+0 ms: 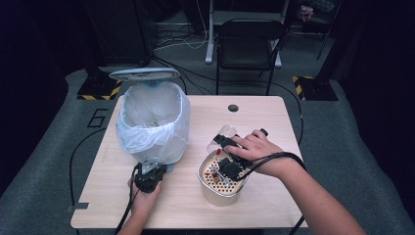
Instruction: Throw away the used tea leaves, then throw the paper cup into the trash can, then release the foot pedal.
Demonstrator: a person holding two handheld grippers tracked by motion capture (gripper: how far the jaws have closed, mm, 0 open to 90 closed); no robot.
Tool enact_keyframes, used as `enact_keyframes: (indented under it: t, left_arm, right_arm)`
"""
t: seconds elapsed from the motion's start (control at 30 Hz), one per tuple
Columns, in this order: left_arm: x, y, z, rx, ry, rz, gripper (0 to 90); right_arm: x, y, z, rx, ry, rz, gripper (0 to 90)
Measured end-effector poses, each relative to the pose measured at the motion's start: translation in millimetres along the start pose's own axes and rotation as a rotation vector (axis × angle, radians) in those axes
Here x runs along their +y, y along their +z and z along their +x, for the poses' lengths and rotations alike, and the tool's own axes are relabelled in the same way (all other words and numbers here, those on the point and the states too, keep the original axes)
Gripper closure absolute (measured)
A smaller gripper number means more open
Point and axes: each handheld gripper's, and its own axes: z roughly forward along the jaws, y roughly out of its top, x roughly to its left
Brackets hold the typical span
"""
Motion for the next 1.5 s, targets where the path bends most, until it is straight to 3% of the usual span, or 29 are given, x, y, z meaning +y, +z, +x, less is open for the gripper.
enact_keyframes:
  t: [0.03,0.07,0.1,0.13,0.17,0.23,0.3,0.4,0.43,0.47,0.5,0.77,0.93,1.0,1.17,1.33,1.5]
  left_arm:
    - [0.0,0.0,0.0,0.000,0.000,0.000,90.0]
    - [0.0,0.0,-0.1,0.000,0.000,0.000,90.0]
    - [0.0,0.0,0.0,0.000,0.000,0.000,90.0]
    - [0.1,-0.1,0.2,0.003,0.003,-0.001,90.0]
    - [-0.6,0.6,-2.0,-0.012,-0.034,-0.003,90.0]
    - [0.0,0.0,0.0,0.001,0.001,0.001,90.0]
    - [0.0,0.0,0.1,0.000,-0.001,0.000,90.0]
    - [0.0,0.1,0.2,-0.001,-0.002,-0.001,90.0]
    - [0.1,-0.1,0.3,-0.002,-0.001,0.001,90.0]
    - [0.0,0.1,0.2,-0.001,-0.002,-0.001,90.0]
    - [0.0,0.1,0.3,-0.001,-0.003,-0.001,90.0]
    - [0.0,-0.1,0.2,-0.001,-0.001,0.001,90.0]
    - [0.1,-0.3,0.5,-0.005,-0.005,0.004,90.0]
    - [-0.3,0.6,0.0,0.002,-0.004,-0.008,90.0]
    - [0.1,-0.1,0.5,-0.003,-0.004,0.003,90.0]
    - [0.1,-0.1,0.4,-0.003,-0.005,0.002,90.0]
    - [0.2,-0.3,0.6,-0.003,-0.006,0.004,90.0]
  right_arm:
    - [-1.5,-0.2,-4.5,0.010,0.007,0.005,46.4]
    - [-4.2,1.4,-3.8,0.028,0.057,-0.005,46.4]
    - [-5.4,1.4,-13.9,0.065,0.032,-0.016,46.4]
    - [-7.3,2.1,-15.6,0.083,0.064,-0.018,46.4]
    - [-9.5,3.5,-18.8,0.119,0.089,-0.032,46.4]
    - [-14.4,4.5,-28.1,0.164,0.129,-0.051,46.5]
    - [-21.8,5.4,-36.3,0.198,0.204,-0.085,46.5]
    - [-34.4,7.1,-44.5,0.256,0.325,-0.135,46.5]
    - [-37.6,4.8,-49.2,0.313,0.386,-0.137,46.5]
    - [-36.0,1.8,-47.0,0.341,0.533,-0.139,46.5]
    - [-39.0,1.2,-47.6,0.372,0.592,-0.150,46.5]
    - [-66.8,6.1,-60.0,0.511,0.919,-0.275,46.4]
    - [-75.4,9.3,-66.4,0.510,1.054,-0.356,46.2]
    - [-78.0,9.9,-71.6,0.510,1.144,-0.395,46.2]
    - [-81.9,9.2,-93.2,0.453,1.303,-0.436,46.0]
    - [-83.1,9.5,-115.7,0.413,1.416,-0.463,45.8]
    - [-78.5,10.0,-137.6,0.398,1.478,-0.458,45.4]
